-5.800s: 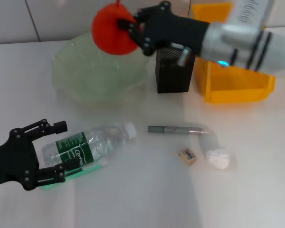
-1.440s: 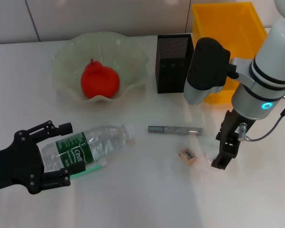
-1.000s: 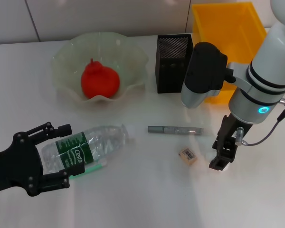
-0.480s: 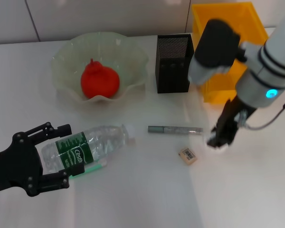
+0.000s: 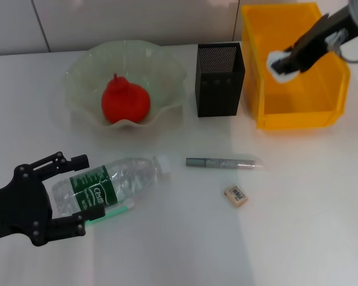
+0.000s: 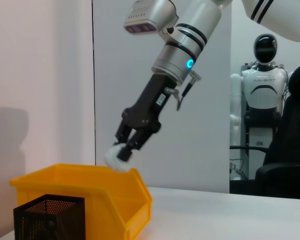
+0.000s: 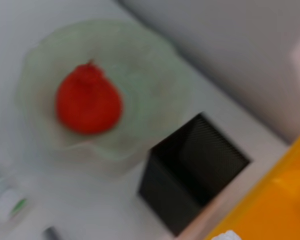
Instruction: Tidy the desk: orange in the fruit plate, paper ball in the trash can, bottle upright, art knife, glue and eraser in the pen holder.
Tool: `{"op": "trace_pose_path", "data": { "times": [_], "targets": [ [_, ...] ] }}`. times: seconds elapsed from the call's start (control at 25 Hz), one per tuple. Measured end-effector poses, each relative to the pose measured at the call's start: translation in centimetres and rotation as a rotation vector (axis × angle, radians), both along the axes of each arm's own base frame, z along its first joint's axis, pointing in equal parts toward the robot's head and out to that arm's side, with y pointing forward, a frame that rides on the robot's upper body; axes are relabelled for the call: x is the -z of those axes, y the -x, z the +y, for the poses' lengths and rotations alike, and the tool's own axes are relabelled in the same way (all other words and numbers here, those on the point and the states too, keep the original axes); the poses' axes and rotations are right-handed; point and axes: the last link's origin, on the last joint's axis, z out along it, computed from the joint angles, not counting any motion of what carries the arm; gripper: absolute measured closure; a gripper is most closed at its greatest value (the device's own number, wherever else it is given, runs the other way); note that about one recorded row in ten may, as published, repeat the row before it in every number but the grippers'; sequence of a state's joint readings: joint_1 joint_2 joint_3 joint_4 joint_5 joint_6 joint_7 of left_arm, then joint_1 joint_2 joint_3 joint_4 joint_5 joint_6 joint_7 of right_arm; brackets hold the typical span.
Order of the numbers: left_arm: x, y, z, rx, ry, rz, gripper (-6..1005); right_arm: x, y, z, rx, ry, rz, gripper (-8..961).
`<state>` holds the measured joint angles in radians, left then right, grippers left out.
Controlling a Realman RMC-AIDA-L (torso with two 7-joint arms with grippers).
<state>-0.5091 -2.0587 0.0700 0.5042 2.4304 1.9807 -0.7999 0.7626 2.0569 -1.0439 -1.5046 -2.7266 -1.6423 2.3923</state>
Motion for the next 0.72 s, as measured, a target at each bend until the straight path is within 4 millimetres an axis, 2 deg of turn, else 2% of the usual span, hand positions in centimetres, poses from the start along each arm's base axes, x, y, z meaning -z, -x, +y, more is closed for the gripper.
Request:
{"op": "trace_pose_path", "data": {
  "times": [0.24,0.48,0.72],
  "targets": [
    [0.2,-0.1,-0.1,0.025,-0.005,0.005,249,-0.9,-1.1,1.7,-0.009,-0.113,-0.053,678],
    [0.2,-0.1,-0.1,0.031,-0.009,0.004,251,0.6,-1.9,2.6,-0.06,-0.185,-0.065,677],
    [0.2,-0.1,-0.2,0.03,-0.009,0.003,253,0.9,-2.6,2.8,-0.048,-0.208,-0.066,534]
  ]
}}
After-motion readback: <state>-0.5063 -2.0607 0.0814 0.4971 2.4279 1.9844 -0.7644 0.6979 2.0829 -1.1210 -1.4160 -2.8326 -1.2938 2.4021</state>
